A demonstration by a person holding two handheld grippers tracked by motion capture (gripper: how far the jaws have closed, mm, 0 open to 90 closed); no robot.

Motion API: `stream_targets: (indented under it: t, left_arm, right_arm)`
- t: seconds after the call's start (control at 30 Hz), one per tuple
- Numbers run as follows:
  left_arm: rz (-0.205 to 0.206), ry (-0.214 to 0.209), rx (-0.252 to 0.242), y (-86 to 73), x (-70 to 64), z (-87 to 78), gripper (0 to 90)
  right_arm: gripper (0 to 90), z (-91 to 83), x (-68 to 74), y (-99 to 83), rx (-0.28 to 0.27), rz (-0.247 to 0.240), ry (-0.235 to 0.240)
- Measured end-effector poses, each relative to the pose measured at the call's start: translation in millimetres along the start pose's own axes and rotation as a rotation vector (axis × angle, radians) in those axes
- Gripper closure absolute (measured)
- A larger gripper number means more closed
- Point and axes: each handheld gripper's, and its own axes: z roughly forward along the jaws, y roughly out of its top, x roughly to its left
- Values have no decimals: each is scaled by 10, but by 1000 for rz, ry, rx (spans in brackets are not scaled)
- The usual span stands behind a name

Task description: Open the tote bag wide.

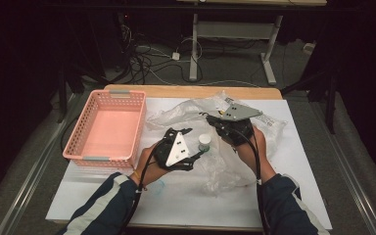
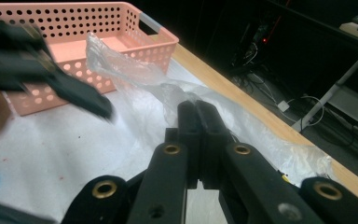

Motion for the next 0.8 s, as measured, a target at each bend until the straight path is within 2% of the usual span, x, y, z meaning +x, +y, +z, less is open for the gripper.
stream_targets:
  t: [0.1, 0.17, 0.23, 0.3, 0.37, 0.43, 0.57, 0.63, 0.73, 0.8]
  left_arm:
    - [-30, 47, -20, -75, 93, -214, 241]
    - [-38, 91, 6, -122, 164, -278, 209]
    - [-60, 105, 35, -157, 245, -294, 188]
    - [-99, 106, 45, -188, 315, -284, 188]
    - [-112, 110, 72, -212, 352, -248, 188]
    - [-141, 86, 105, -238, 382, -191, 188]
    - [-177, 96, 147, -280, 431, -100, 187]
    - [-185, 103, 150, -289, 448, -90, 187]
    - [-160, 127, 169, -294, 462, -94, 187]
    - [-164, 145, 173, -300, 482, -97, 187]
  right_arm:
    - [900, -28, -3, -1, -3, -6, -4]
    - [900, -60, -9, 3, -7, -11, -7]
    - [900, -97, -11, 8, -14, -10, -10]
    - [900, -136, -9, 15, -20, -15, -12]
    - [900, -178, -6, 20, -24, -23, -14]
    - [900, -220, -2, 17, -25, -28, -15]
    - [900, -303, -17, 0, -26, -28, -17]
    - [900, -343, -29, -6, -30, -24, -20]
    - [900, -381, -45, -10, -34, -22, -27]
    - [900, -389, -53, -10, -36, -18, -25]
